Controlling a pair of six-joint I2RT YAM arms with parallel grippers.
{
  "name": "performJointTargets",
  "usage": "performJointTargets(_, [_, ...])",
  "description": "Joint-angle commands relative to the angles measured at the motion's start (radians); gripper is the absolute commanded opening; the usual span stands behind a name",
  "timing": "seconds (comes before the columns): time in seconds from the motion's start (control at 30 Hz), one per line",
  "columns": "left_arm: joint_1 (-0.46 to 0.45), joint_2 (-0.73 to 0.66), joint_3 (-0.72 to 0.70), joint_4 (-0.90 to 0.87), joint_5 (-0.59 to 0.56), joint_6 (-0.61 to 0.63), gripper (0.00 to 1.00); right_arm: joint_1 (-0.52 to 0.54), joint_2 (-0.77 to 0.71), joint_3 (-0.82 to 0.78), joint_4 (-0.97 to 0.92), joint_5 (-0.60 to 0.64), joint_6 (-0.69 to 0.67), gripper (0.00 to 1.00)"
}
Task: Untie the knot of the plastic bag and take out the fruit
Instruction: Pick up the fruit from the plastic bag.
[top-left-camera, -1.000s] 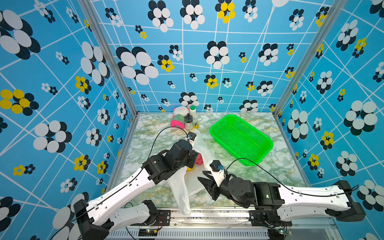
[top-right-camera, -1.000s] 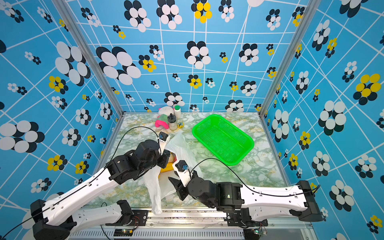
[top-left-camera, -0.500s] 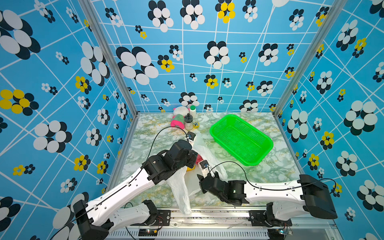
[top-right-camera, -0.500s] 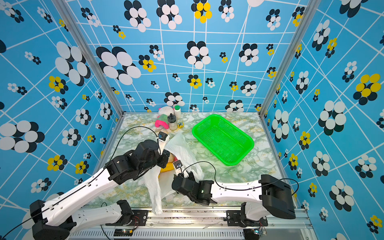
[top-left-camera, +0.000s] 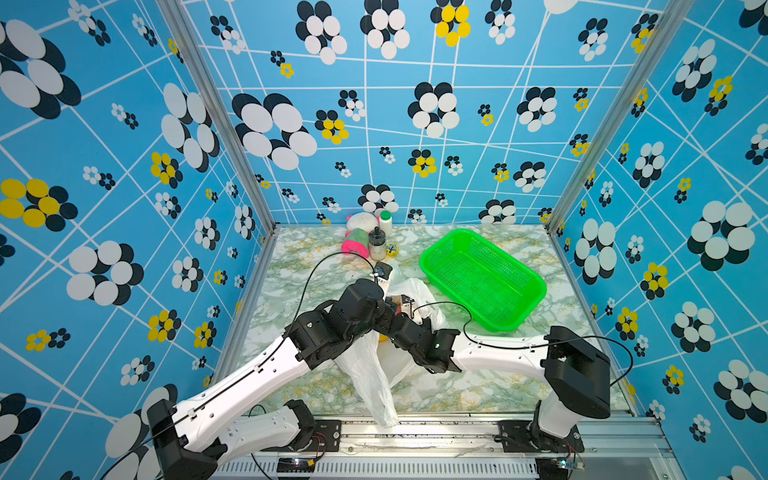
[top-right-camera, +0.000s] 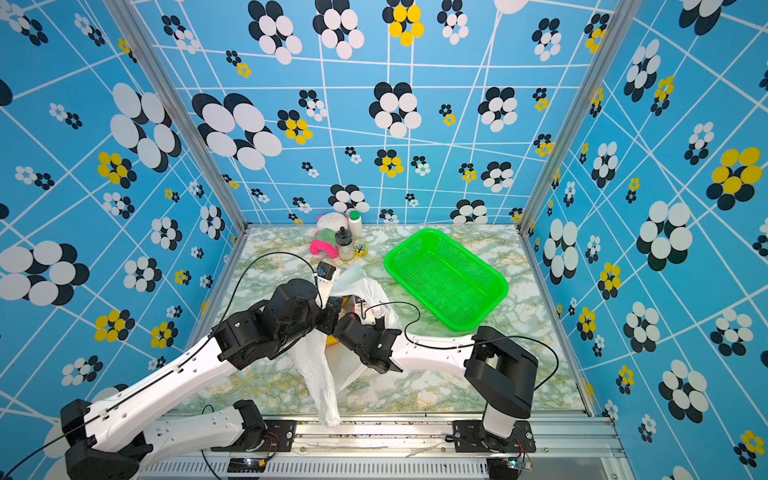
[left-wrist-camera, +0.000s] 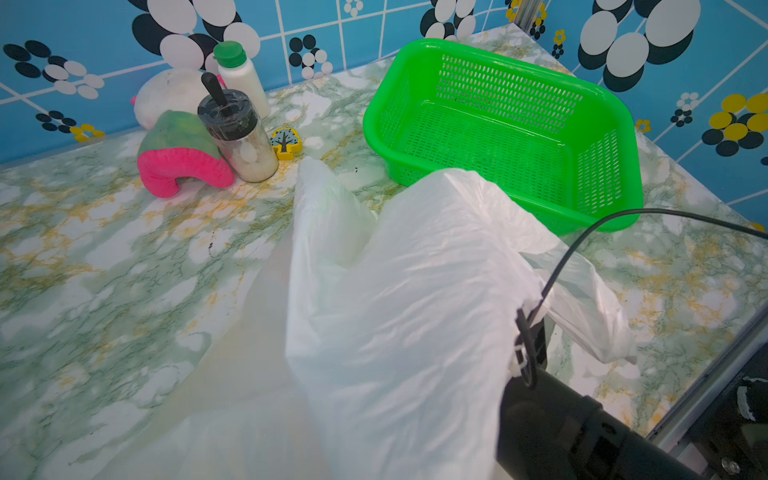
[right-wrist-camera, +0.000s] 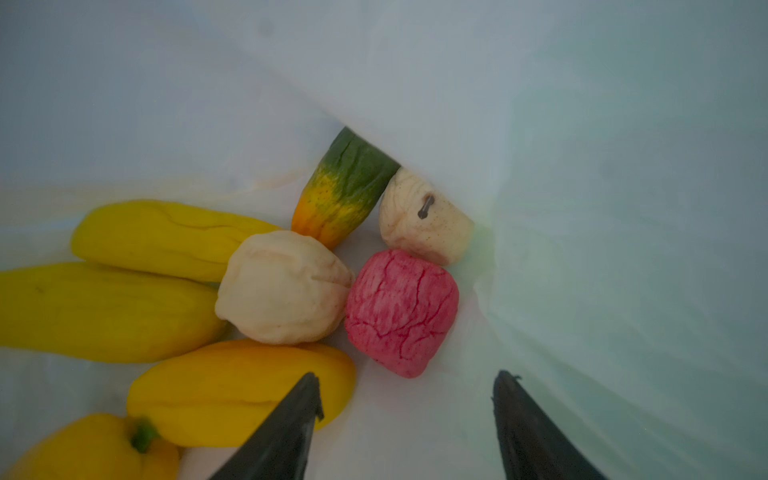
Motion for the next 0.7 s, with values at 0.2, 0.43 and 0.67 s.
performJointTargets(0.2, [0.011,0.043,0.043,0.017,-0.053,-0.012,0.00,-0.059,0.145,0.088,0.005,-0.061,0.033,0.72])
performJointTargets(0.43, [0.015,0.037,0.038,0.023,-0.048,0.002,0.00,-0.104,0.249,0.144,0.011,-0.073,0.023,0.80])
performJointTargets(0.67, [0.017,0.046,0.045,0.024,-0.013,0.012,0.00,-0.113,0.281,0.139,0.083,-0.136,-0.023,0.96])
